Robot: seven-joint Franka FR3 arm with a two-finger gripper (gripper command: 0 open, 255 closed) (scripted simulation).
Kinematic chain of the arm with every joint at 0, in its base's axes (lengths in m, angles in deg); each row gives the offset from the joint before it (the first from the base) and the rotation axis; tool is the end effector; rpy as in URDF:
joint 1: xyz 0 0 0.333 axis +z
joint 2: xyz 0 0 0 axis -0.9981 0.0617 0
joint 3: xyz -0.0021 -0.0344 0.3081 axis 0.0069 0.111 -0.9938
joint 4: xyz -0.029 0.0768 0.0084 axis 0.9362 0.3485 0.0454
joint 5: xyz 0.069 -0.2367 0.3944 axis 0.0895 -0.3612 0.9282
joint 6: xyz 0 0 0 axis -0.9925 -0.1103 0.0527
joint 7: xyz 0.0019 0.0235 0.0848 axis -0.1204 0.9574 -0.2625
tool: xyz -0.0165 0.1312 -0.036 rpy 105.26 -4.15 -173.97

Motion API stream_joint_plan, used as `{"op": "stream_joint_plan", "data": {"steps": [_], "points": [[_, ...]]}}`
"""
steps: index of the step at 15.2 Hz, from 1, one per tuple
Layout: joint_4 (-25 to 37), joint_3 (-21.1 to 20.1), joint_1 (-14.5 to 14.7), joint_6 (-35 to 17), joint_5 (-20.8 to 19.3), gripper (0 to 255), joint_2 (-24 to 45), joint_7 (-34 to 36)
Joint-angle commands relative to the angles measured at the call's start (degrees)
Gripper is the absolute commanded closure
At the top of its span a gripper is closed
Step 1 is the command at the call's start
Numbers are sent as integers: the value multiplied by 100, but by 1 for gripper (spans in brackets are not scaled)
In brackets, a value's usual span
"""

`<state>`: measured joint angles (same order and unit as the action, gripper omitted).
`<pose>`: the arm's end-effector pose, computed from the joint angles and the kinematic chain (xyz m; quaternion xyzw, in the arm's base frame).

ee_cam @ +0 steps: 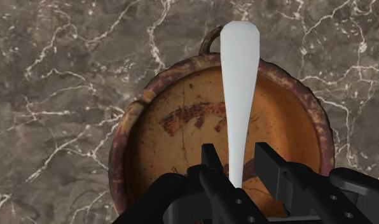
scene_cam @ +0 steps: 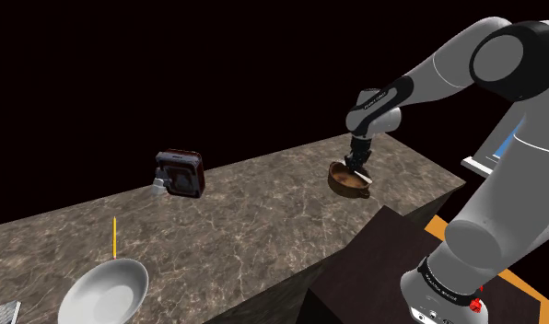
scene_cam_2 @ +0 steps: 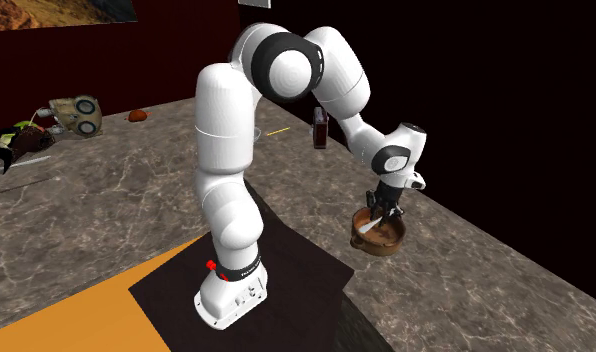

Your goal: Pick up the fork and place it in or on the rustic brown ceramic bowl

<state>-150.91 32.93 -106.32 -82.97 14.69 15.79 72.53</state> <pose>0.4656 -0.2591 0.1536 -0.9918 0.1045 0.0724 0.0136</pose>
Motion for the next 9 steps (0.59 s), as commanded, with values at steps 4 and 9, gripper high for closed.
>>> {"op": "stream_joint_plan", "data": {"steps": [4, 9], "points": [[4, -4, -1, -48, 11, 255, 47, -6], [3, -4, -1, -48, 11, 0, 46, -6]]}}
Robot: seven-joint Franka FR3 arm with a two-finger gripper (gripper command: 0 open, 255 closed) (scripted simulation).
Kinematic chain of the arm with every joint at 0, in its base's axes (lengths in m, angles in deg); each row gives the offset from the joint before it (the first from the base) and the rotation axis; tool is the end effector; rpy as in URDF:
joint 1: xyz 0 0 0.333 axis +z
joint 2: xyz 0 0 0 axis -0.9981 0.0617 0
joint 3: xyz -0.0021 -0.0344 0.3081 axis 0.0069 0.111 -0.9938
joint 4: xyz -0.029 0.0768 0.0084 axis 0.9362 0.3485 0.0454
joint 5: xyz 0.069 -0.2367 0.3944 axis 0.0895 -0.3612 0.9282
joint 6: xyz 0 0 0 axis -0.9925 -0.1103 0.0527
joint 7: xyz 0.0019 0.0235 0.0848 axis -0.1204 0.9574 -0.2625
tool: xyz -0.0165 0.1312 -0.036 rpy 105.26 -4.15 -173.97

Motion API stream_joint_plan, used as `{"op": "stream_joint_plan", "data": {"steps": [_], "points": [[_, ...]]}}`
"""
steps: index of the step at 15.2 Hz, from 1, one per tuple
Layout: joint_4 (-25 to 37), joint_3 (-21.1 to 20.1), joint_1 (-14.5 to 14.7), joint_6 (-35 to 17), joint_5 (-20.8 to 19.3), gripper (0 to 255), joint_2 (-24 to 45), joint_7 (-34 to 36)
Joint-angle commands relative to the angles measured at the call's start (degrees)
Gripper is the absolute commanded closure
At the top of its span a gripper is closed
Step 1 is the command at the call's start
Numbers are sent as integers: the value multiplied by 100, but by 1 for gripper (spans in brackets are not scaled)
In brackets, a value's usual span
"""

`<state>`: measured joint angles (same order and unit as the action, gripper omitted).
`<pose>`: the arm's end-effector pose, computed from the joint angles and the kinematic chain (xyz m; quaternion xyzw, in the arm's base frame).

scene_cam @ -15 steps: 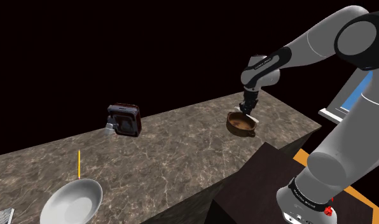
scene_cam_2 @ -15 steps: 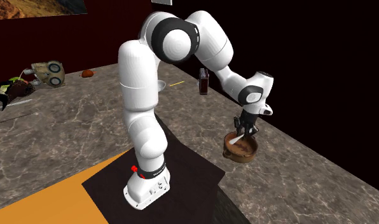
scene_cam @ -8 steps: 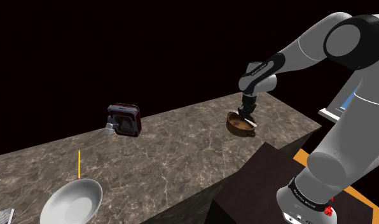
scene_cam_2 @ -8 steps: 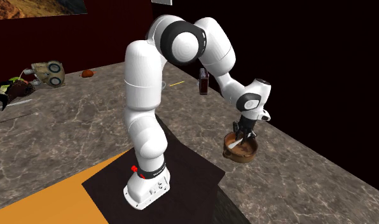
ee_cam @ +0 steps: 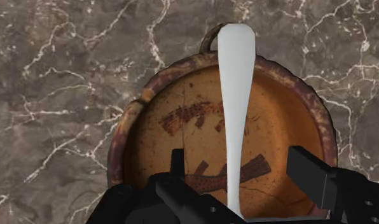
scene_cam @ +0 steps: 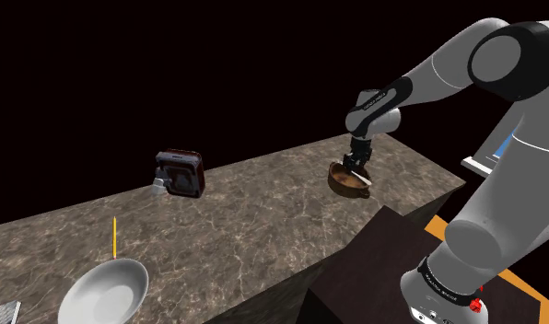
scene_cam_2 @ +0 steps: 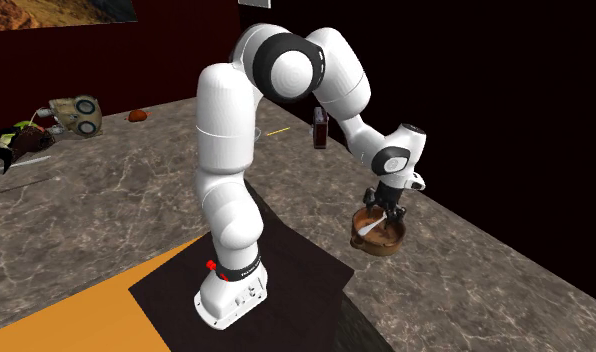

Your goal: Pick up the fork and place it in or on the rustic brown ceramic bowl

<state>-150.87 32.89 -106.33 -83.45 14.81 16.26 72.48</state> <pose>0.4658 -0.2590 0.1501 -0.9918 0.1045 0.0719 0.0135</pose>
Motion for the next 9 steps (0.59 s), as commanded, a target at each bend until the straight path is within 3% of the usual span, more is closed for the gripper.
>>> {"op": "stream_joint_plan", "data": {"steps": [1, 4, 9], "points": [[0, 0, 0, 0, 0, 0, 0, 0], [0, 0, 0, 0, 0, 0, 0, 0], [272, 13, 25, 741, -86, 0, -474, 64]]}}
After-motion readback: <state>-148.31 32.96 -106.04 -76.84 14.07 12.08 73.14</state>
